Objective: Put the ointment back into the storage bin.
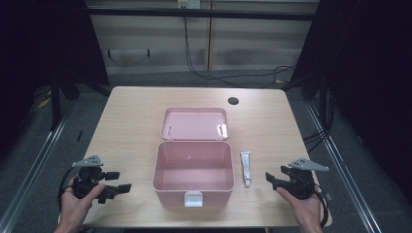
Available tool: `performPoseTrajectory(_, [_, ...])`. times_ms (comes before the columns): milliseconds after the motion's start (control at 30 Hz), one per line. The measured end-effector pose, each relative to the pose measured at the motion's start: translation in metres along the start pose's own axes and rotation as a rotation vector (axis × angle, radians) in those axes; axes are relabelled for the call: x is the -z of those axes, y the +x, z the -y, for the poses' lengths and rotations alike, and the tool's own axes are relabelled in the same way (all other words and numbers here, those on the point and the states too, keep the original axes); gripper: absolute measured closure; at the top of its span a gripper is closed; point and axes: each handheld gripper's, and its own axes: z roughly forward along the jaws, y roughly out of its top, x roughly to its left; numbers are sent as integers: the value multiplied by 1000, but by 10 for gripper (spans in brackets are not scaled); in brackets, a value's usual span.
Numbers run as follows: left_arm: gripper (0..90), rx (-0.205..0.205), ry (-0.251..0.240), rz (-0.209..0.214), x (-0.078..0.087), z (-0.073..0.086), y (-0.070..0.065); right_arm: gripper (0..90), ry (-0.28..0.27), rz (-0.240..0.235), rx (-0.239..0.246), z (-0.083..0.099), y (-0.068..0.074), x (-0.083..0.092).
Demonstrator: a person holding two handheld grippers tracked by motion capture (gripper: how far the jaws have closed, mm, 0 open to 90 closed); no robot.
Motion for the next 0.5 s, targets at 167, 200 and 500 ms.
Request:
performPoseTrajectory(167, [214, -2, -2, -4, 1, 0, -1, 338, 34, -39, -35, -1, -3, 1])
performPoseTrajectory(200, [214, -4, -2, -2, 1, 0, -1, 339, 50, -33, -38, -3, -3, 2])
performPoseTrajectory(500, [214, 0, 1, -4, 0, 0, 0, 461, 130, -83, -70, -11, 6, 3])
